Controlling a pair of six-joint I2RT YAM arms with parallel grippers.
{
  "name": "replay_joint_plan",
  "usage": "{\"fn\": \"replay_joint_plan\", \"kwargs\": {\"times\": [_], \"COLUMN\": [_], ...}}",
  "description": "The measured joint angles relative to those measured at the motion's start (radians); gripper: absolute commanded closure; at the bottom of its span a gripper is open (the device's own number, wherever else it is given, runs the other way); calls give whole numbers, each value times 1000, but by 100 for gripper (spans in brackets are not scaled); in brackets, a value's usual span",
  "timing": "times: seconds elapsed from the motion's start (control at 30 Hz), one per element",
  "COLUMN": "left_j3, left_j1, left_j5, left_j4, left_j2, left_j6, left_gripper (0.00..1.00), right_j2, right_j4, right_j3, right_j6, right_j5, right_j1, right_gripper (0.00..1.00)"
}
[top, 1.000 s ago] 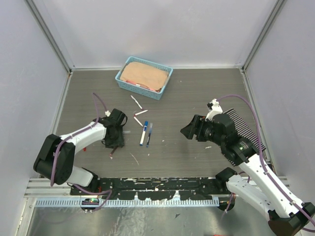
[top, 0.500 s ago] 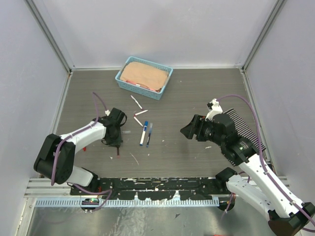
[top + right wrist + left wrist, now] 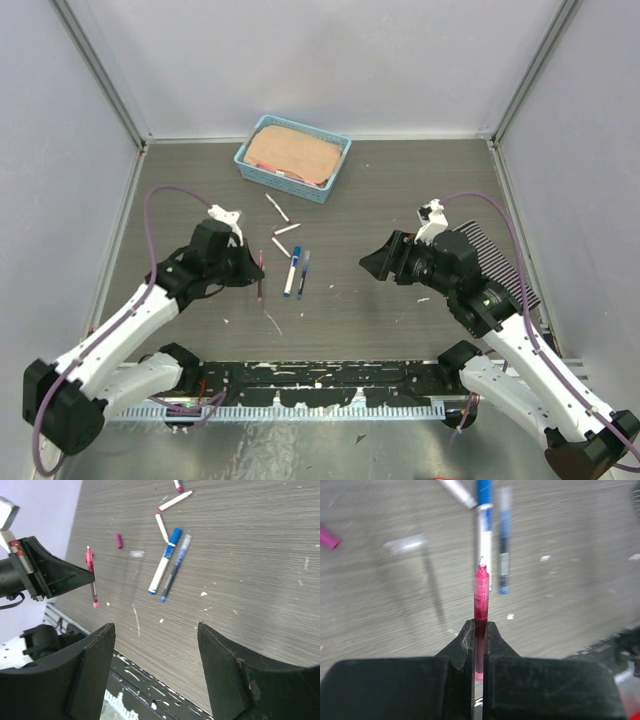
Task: Insert the pens into the pen caps
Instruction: Pick up the pen from the center of the board, then adjust the pen.
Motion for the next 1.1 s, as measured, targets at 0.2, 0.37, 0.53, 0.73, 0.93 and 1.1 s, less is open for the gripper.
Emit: {"fn": "replay_joint_plan", "kwargs": {"times": [0.2, 0.37, 0.53, 0.73, 0.93, 1.1], "left_j3": [28, 31, 31, 31, 31, 31], "left_j1": [-23, -27, -37, -49, -52, -52], "left_j5": [120, 182, 242, 293, 315, 324], "left_j4": [93, 175, 284, 375, 406, 414], "left_j2": [-153, -176, -173, -163, -163, -163], "left_j6": [-14, -92, -188, -264, -292, -301], "left_gripper": [100, 100, 100, 100, 100, 100], "right_j2": [-2, 55, 174, 290, 354, 389], "right_j4": [137, 262, 434, 599, 657, 680], "right_j3": [-50, -56, -63, -63, -55, -31], "right_j6": [72, 98, 82, 51, 39, 26], "right_j5": [-17, 101, 225, 328, 407, 420], "right_j1": [80, 365, 587, 634, 634, 634], "right_gripper": [30, 30, 31, 38, 50, 58]}}
